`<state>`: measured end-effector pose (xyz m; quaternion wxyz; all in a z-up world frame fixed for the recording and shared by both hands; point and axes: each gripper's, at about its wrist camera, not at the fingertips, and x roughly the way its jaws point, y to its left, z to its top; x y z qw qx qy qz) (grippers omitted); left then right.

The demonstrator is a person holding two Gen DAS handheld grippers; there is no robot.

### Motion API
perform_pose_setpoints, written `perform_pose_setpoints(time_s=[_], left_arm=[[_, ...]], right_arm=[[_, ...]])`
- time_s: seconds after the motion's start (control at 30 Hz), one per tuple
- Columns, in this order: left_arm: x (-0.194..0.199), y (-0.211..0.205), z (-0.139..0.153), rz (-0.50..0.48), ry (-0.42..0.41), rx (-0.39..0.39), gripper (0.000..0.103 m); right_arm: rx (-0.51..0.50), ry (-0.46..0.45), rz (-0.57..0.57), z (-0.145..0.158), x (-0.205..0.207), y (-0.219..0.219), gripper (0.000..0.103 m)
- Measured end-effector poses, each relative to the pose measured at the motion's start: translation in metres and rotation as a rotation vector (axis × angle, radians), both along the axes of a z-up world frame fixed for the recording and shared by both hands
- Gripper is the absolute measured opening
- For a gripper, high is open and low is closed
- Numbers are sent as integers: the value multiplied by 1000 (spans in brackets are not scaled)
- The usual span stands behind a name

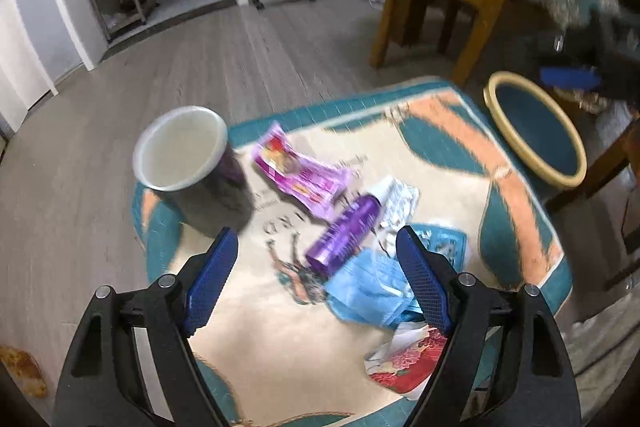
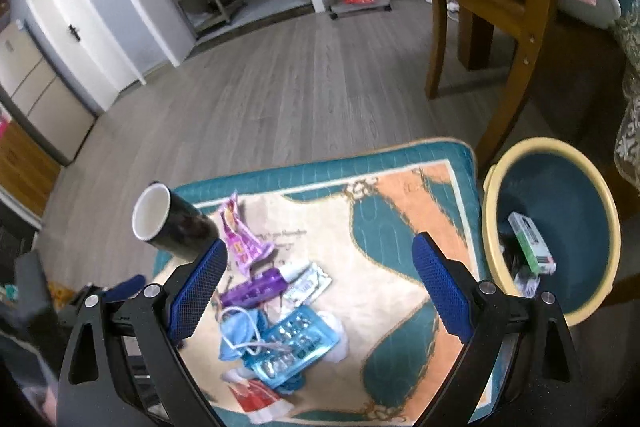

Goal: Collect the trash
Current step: 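Move both open grippers back over the cushion toward the remaining trash, then grasp the white earphone cable with the left gripper while the right grasps the blue blister pack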

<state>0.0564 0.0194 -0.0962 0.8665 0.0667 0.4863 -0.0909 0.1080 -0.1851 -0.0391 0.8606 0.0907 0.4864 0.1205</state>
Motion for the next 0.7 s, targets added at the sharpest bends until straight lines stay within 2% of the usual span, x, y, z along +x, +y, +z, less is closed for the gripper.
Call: perform_pose_setpoints(time_s=[0.1, 0.13, 0.2, 0.27, 0.3, 0.33, 0.37, 0.4, 0.5, 0.57, 0.7], left_arm=[[4, -15, -16, -24, 33, 19, 77], [6, -20, -21, -30, 45, 28, 74], [10, -26, -30, -25, 75, 34, 71], [13, -29, -40, -14, 109, 22, 63], [15, -29, -43, -14, 125, 12, 48], [17, -30, -46, -18, 151, -4, 21], [17, -31, -47, -26, 164, -6, 8], [16, -33, -46, -37, 166, 0, 1], [13, -35, -32, -64, 125, -1, 1], [10, -31, -16, -67, 74, -11, 1], [7, -9, 15, -28, -23, -17, 1]], right_arm=[[-46, -13, -11, -2, -7, -1, 93], [-53, -9, -24, -5, -9, -3, 93], [-29, 12, -67, -12, -13, -10, 93], [-5, 40, -103, -21, -18, -17, 93], [5, 56, -118, -27, -21, -19, 93], [4, 63, -121, -29, -22, -20, 93], [-12, 71, -118, -32, -23, -20, 93], [-23, 71, -115, -32, -24, -19, 93], [-87, 53, -95, -35, -27, -16, 93], [-93, 56, -90, -38, -28, -15, 93], [-113, 82, -76, -51, -32, -9, 93]])
